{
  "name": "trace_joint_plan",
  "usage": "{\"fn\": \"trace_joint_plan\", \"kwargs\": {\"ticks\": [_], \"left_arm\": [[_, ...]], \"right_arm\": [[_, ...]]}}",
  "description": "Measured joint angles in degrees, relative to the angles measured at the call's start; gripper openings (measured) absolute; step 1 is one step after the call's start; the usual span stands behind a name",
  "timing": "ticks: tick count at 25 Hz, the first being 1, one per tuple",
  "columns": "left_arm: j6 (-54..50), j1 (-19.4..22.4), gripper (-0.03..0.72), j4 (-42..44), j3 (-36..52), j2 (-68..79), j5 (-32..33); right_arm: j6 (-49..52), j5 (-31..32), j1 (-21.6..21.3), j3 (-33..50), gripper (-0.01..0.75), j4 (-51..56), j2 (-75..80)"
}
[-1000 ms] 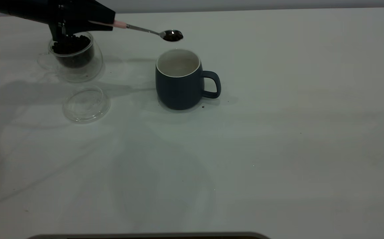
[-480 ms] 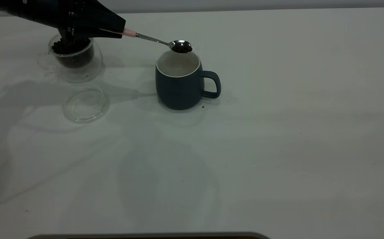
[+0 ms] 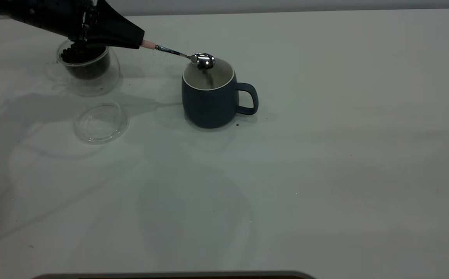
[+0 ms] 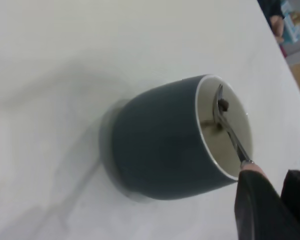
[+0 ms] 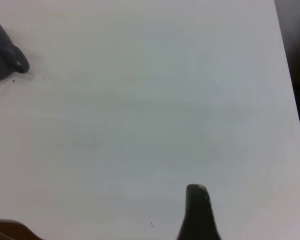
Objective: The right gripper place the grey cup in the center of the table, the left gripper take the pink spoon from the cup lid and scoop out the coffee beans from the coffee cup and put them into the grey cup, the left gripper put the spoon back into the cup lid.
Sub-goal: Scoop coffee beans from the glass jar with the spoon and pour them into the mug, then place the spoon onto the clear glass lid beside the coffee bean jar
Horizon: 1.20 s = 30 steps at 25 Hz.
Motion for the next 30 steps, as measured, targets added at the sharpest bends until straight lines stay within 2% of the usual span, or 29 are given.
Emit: {"fn": "trace_joint_plan", "kwargs": {"ticks": [5,9,18,23,30], "left_arm": [[10.35,0.0,0.119,0.0,0.0,0.0,-0.12],[13.44,0.0,0.119,-0.2,0.0,0.0,0.33],[3.21,0.62,0.119,0.6,0.0,-2.88,6.31],[-1.16,4.94,0.119,2.55,1.94,-7.66,7.29],[0.62,13.64,0.119,0.84,15.83,-14.98,7.29]], "right_arm": [[0.0,0.0,0.0,0.0,0.588,0.0,0.0],[0.0,0.0,0.0,0.0,0.588,0.0,0.0],[0.0,0.0,0.0,0.0,0.588,0.0,0.0],[0.0,0.0,0.0,0.0,0.588,0.0,0.0],[0.0,0.0,0.0,0.0,0.588,0.0,0.0]]}}
